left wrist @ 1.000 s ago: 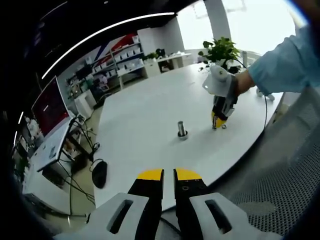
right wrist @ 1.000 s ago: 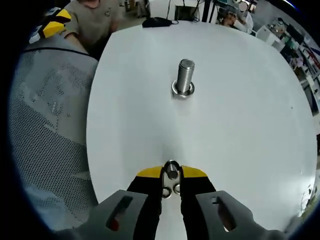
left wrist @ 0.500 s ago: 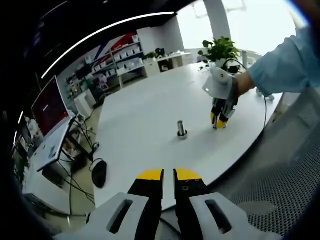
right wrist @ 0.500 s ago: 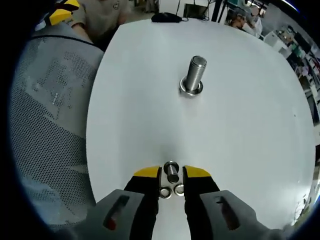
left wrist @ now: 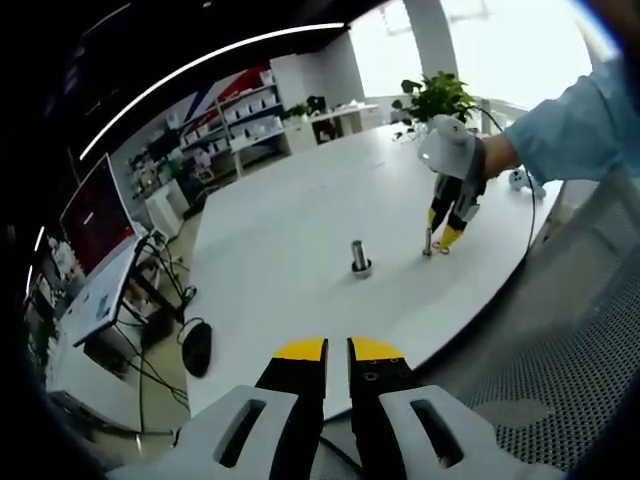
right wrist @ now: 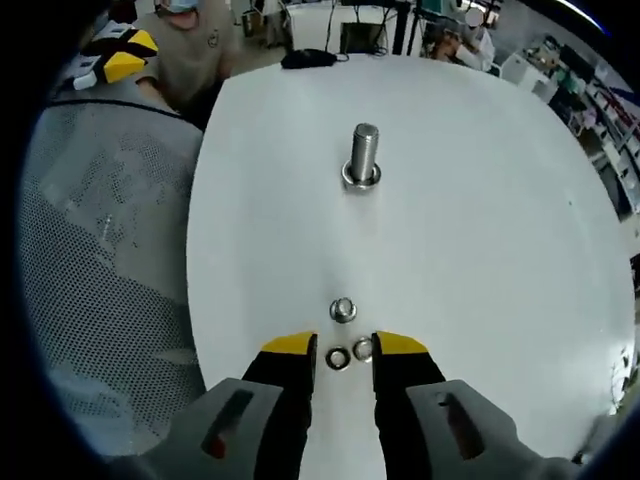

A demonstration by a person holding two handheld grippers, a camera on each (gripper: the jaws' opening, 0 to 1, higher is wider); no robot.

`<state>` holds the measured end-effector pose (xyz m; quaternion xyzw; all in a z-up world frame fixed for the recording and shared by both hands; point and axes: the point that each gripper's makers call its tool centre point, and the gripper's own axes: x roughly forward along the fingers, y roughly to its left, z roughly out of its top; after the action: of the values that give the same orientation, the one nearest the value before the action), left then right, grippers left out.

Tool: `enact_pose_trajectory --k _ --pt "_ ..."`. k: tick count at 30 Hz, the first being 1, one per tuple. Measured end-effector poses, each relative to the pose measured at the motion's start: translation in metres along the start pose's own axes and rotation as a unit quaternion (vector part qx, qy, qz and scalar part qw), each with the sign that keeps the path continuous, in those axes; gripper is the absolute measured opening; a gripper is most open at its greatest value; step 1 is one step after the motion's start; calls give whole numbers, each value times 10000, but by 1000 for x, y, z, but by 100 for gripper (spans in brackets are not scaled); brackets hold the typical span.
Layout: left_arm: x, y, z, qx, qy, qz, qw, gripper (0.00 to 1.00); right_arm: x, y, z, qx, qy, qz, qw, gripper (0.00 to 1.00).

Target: Place the washer onto the threaded stud by aligning its center hole with the stud, sliding it down to the base, and recovering from edge contact or off-axis alignment until the washer reaches the visible bottom stop.

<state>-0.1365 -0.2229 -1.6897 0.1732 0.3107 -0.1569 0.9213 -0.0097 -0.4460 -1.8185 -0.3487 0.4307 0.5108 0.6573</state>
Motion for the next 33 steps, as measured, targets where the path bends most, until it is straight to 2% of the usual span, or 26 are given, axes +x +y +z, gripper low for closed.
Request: enact_pose_trajectory --k 5,13,19,23,33 --pt "0 -1 0 33 15 -21 10000 5 -13 -1 -1 101 -230 -54 9997 23" --pt "0 -1 -1 59 19 -27 10000 5 -23 1 -10 170 -326 -153 9992 23" --pt "-1 -4 -1 87 32 -54 9999 5 -23 7 -20 231 -345 -148 9990 23" --pt "-1 -6 -2 183 42 -58 9998 5 -22 11 -22 426 -471 -47 9980 23" --pt "-1 -6 -1 216 33 -80 9997 5 -15 22 -38 389 -317 38 9987 23"
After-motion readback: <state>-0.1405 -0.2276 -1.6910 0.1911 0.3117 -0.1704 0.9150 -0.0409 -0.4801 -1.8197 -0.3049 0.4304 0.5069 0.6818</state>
